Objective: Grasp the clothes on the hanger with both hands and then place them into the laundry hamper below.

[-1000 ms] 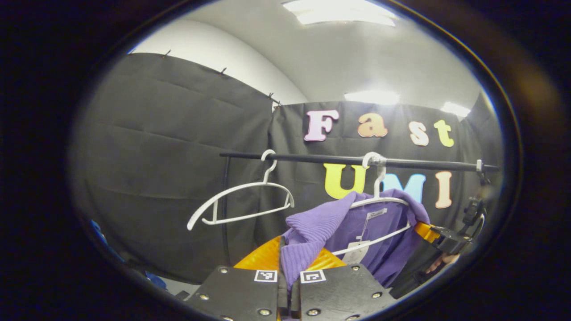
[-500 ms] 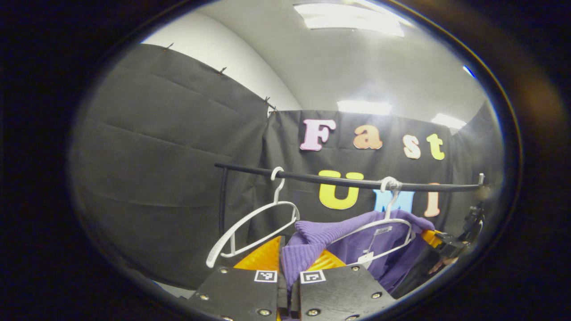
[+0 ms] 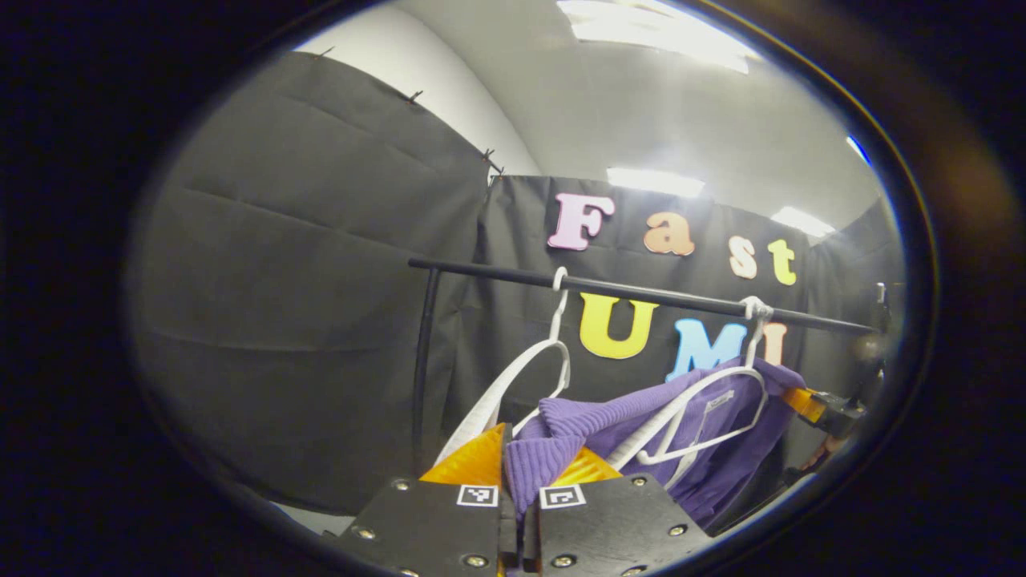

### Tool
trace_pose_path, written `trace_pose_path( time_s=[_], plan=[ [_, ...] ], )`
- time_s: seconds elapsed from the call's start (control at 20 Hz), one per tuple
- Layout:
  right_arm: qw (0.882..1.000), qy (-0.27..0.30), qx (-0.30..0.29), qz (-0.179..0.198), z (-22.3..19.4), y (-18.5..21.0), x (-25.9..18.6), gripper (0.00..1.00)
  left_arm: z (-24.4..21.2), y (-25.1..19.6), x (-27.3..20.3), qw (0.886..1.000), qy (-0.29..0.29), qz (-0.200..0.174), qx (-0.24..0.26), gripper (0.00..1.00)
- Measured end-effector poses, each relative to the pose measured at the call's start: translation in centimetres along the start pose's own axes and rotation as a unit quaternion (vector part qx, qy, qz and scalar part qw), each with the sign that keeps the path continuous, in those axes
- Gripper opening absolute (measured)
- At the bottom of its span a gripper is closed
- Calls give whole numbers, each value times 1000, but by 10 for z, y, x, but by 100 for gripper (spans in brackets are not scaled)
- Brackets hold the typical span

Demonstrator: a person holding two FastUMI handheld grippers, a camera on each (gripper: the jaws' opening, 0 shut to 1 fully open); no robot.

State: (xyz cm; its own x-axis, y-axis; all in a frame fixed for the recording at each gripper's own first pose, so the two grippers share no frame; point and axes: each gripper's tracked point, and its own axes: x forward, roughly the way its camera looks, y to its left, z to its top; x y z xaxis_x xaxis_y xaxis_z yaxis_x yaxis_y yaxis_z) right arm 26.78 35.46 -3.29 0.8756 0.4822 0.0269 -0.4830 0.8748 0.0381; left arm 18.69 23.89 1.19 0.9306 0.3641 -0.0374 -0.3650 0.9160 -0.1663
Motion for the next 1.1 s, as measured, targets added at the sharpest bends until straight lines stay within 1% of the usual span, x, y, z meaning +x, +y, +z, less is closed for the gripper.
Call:
trace_pose_path(
  time_s=[0.15,0.2,0.3,0.35,0.4,0.45,0.65,0.85,1.1],
  plan=[
    [1000,-4,-18,-14,4,0,-6,0,-30,-5,-5,1000,24,-20,7,4],
    [1000,-5,-20,-19,5,-2,-8,0,-35,-6,-10,999,31,-24,16,9],
    [1000,-7,-13,-26,8,-6,-11,0,-49,-13,-15,998,45,-34,24,0],
    [999,-8,-13,-29,8,-9,-9,0,-55,-19,-20,998,52,-39,22,9],
    [999,-10,-15,-31,8,-12,-5,0,-60,-24,-21,997,56,-43,20,4],
    [999,-11,-18,-31,7,-15,1,0,-62,-27,-24,997,58,-45,20,4],
    [999,-19,-21,-34,9,-31,11,0,-73,-40,-23,997,67,-44,10,4],
    [999,-20,-20,-37,7,-54,23,0,-84,-69,-30,996,72,-47,4,4],
    [999,-19,-18,-33,-1,-76,42,0,-99,-96,-43,996,71,-38,27,4]
  ],
)
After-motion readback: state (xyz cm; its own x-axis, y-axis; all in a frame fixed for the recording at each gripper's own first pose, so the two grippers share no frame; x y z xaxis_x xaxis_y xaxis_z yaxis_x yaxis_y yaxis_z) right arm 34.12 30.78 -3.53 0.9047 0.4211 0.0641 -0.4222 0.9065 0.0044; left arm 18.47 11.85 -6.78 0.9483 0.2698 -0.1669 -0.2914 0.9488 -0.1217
